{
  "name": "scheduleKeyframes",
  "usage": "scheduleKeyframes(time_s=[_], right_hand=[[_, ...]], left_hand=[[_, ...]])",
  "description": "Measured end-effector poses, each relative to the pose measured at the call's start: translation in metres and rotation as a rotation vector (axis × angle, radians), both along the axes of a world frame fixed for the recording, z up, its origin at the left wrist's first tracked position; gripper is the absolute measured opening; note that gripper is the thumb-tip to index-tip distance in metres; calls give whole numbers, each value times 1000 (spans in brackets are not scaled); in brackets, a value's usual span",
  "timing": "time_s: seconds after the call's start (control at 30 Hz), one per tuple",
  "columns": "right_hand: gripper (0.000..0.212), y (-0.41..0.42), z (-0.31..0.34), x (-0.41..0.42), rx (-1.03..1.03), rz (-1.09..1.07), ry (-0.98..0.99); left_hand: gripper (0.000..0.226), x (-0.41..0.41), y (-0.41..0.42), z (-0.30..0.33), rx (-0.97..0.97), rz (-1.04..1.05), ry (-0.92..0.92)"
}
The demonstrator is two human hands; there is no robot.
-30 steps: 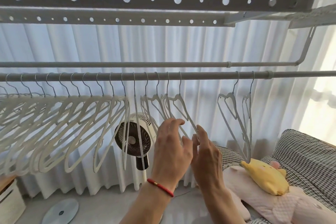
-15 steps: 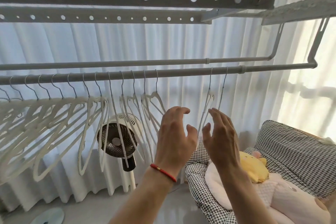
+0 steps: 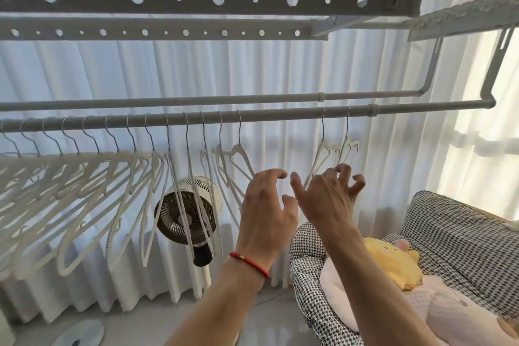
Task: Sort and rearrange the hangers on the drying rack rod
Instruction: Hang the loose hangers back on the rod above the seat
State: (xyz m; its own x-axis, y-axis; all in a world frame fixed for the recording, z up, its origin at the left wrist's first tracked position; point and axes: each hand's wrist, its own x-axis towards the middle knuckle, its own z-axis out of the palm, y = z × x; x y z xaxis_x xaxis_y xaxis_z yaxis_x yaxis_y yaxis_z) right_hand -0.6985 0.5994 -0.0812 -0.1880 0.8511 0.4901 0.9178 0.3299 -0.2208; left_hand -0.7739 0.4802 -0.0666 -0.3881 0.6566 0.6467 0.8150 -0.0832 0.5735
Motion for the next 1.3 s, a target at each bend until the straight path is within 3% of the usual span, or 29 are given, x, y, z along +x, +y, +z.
scheduleKeyframes(time_s=[0.2,0.37,0.5,0.77,1.3], right_hand=[[26,-3,4,0,-87,18,-32],[23,-14,-5,2,35,-46,-82],[10,-21,-18,-1,151,-97,-67],[25,-30,-22,-6,280,10,5],[27,-41,-23,-25,322,179,1]], left_hand=[[38,-3,-1,0,14,2,-11],[38,-7,0,0,38,1,-8],[38,-12,0,-2,49,6,-19],[37,-23,-5,-6,81,11,-3],[35,-33,-12,-11,97,30,3]])
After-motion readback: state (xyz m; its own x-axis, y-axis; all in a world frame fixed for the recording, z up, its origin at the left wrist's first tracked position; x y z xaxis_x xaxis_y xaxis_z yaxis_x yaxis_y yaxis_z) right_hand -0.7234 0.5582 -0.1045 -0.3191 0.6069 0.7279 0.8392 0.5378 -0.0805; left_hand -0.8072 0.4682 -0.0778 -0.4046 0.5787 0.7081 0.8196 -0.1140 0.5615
